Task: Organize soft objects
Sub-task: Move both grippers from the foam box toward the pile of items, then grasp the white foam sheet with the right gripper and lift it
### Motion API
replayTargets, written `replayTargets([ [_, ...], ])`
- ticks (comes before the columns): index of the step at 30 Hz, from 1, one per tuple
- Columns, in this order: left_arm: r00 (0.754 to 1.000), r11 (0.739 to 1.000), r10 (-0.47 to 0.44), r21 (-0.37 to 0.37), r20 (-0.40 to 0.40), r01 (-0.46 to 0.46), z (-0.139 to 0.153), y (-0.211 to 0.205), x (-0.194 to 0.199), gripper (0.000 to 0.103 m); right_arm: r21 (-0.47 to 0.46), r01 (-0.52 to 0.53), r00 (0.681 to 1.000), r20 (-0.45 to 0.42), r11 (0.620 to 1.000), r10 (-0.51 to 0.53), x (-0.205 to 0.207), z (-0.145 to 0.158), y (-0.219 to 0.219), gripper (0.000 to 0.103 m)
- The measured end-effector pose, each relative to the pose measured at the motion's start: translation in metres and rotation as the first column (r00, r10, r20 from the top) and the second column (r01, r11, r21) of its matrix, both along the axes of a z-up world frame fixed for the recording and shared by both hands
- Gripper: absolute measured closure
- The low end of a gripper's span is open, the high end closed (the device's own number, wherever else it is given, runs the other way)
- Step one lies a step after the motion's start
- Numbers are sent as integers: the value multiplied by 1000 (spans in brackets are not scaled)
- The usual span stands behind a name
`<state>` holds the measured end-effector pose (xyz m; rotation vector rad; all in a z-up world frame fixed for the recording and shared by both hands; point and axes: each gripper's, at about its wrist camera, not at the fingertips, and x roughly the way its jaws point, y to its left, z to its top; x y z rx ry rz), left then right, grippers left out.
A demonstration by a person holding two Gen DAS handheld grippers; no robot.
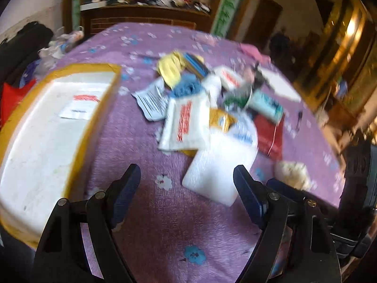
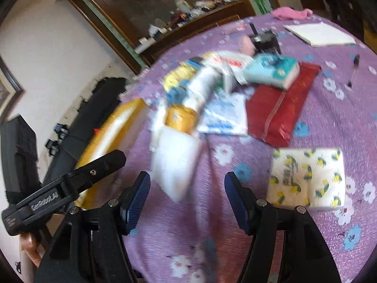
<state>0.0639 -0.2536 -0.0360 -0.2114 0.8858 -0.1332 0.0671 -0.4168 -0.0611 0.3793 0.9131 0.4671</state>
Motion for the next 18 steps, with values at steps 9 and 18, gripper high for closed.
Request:
replayTargets([
  [9, 997, 995, -36, -97, -72, 29, -33, -5, 21, 45, -155, 2, 999, 44, 988, 5, -7, -9, 14, 39],
  [18, 998, 987, -57, -152, -35, 51, -27, -7, 28, 89, -240, 1, 998, 60, 971, 14, -3, -4, 29, 94],
])
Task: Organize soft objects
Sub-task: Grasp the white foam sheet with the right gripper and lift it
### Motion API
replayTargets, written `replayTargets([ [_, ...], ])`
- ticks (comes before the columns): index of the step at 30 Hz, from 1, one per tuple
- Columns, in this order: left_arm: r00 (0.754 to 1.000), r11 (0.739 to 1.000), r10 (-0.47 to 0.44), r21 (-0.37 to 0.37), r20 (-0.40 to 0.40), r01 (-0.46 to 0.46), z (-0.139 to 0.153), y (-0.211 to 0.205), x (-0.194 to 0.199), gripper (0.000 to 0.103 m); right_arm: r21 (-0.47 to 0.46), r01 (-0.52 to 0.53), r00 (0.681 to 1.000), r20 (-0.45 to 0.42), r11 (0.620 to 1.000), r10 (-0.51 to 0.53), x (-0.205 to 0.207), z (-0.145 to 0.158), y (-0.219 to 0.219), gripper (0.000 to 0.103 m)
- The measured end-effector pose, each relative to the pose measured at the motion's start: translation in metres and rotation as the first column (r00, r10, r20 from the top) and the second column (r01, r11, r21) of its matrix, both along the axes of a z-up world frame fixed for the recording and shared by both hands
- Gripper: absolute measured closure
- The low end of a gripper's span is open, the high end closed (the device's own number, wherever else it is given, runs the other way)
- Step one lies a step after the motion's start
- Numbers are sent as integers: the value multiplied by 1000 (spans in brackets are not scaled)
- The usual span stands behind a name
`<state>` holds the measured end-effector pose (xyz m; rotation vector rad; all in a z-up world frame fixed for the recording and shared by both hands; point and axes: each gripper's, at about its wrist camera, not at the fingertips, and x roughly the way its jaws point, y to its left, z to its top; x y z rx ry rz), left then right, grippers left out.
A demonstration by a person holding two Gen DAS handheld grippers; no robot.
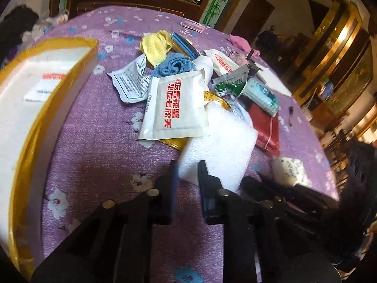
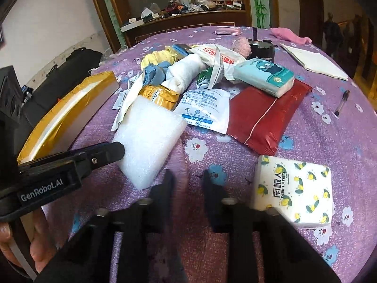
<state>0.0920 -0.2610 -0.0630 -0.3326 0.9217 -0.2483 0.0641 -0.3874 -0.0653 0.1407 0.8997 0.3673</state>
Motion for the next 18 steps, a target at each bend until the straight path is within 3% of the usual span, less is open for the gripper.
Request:
replayTargets([
  [7, 999, 999, 20, -50, 50, -17, 18, 13, -10, 97, 26, -21, 999, 44, 999, 20, 0, 24, -10, 102],
  [10, 999, 997, 32, -74, 36, -29, 19, 19, -8, 97, 100, -33, 997, 79, 994, 25, 2, 34, -22, 102],
  [13, 998, 993, 42, -113, 37, -38, 23, 25, -13, 97, 213, -30, 998, 55, 977, 19, 8, 37, -37, 99],
  [16, 998, 994, 34, -108, 47, -29, 27, 24, -18, 97, 246, -38, 998, 65, 969, 23, 8, 43, -48, 98],
  [17, 998, 993, 44, -109, 46, -39, 26, 25, -18, 97, 254, -35, 998, 66, 967, 19, 10, 44, -51, 94],
  [18, 998, 993, 49, -110, 42, -45, 25, 26, -18, 96, 260, -33, 998, 62, 965, 17, 9, 43, -53, 72],
])
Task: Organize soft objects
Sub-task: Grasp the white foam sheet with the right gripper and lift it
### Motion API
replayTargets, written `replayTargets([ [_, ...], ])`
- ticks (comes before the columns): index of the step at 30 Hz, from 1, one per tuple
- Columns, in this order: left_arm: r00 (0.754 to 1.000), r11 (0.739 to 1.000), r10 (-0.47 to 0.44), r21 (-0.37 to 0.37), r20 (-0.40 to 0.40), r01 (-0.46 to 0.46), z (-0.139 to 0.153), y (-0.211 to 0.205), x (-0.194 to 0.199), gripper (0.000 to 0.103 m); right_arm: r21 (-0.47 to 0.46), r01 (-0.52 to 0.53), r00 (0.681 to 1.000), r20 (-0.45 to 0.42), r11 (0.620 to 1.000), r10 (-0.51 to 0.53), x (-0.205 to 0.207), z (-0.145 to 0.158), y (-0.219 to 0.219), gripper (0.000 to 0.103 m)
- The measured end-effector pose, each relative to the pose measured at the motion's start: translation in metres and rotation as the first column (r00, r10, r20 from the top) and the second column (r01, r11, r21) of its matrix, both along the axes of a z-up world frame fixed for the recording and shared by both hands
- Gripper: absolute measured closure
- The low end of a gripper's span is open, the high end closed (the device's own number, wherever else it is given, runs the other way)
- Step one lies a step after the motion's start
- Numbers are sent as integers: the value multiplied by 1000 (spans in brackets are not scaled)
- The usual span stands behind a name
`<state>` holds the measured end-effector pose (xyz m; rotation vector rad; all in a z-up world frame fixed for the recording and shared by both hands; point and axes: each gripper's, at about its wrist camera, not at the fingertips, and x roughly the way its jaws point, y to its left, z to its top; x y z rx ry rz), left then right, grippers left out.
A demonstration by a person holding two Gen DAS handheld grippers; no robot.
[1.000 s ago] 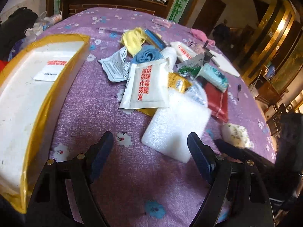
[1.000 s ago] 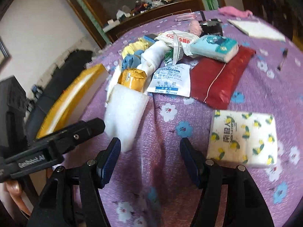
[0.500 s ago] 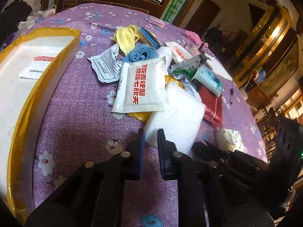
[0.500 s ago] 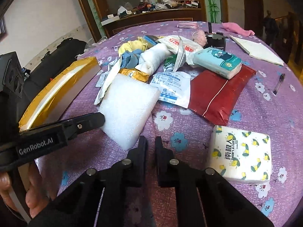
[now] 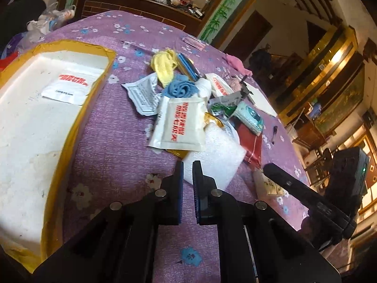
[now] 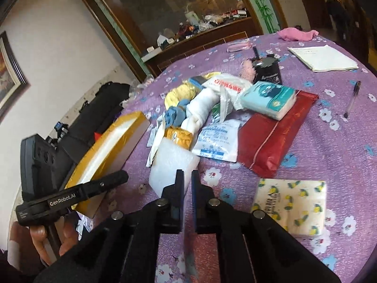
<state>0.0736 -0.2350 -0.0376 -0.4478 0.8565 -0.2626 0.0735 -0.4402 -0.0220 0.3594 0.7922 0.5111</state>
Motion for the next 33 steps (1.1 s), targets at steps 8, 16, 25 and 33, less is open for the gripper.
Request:
replayTargets([
  [8, 999, 998, 33, 48, 13, -33, 11, -2, 17, 43, -12, -48, 998, -48, 999, 47, 17, -1, 18, 30],
  [16, 996, 996, -49, 65, -74, 54, -2, -14, 70, 42, -55, -41, 986, -161, 998, 32, 36, -29, 51, 71],
  [25, 992, 998, -69, -1, -106, 70, -16, -19, 83, 42, -114, -36, 998, -62, 993, 29, 28, -12, 50, 85],
  [33, 992, 997, -55, 39, -115, 60, -18, -27, 88, 42, -93, -26, 999, -27, 995, 24, 12, -9, 31, 88],
])
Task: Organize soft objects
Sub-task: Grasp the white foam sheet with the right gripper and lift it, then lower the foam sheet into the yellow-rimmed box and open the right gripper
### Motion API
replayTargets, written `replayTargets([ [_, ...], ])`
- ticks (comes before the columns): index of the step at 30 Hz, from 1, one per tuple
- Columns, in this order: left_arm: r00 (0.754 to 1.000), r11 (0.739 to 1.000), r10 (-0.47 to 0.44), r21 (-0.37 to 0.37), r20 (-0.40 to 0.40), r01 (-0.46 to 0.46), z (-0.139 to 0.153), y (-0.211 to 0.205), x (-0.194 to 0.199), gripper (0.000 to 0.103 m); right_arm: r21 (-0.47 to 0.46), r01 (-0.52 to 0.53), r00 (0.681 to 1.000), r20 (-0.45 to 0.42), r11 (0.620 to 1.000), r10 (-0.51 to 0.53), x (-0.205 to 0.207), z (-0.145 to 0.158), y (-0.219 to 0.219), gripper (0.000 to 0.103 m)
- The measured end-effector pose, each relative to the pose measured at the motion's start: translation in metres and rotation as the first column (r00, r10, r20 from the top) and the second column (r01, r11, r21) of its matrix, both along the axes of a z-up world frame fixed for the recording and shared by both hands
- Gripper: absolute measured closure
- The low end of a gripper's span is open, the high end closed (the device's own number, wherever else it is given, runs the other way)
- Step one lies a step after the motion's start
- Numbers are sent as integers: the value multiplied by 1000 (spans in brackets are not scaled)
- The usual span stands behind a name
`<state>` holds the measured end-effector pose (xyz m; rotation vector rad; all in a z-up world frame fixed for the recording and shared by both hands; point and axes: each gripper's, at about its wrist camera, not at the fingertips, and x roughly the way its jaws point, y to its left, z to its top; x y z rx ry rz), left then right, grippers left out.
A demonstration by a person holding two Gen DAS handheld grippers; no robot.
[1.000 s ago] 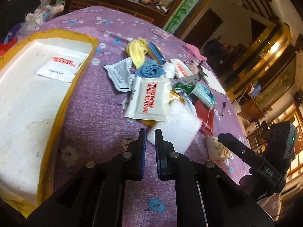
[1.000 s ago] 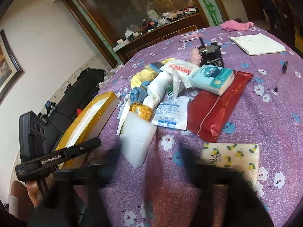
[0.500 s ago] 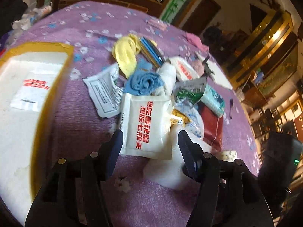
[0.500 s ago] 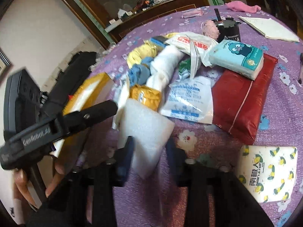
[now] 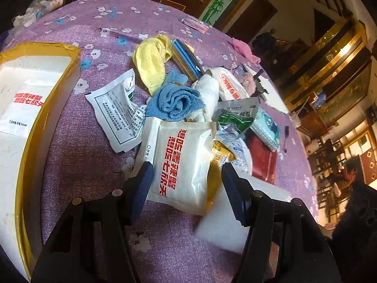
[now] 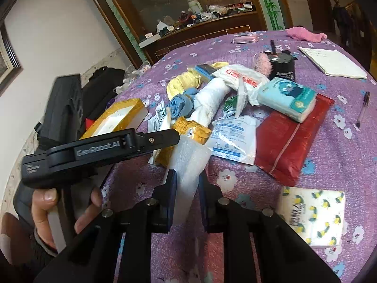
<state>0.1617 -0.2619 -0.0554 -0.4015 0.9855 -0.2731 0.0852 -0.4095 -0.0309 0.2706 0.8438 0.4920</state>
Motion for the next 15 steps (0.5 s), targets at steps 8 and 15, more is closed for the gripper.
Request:
replayTargets([
  [8, 999, 997, 25, 75, 45, -29, 6, -2, -13, 70, 67, 30, 999, -26, 997, -28, -3, -6, -23, 89],
  [15, 991, 996, 84, 6, 106, -85, 19, 20, -44, 93, 95, 25, 1000, -7, 995, -25, -6, 0, -21, 90],
])
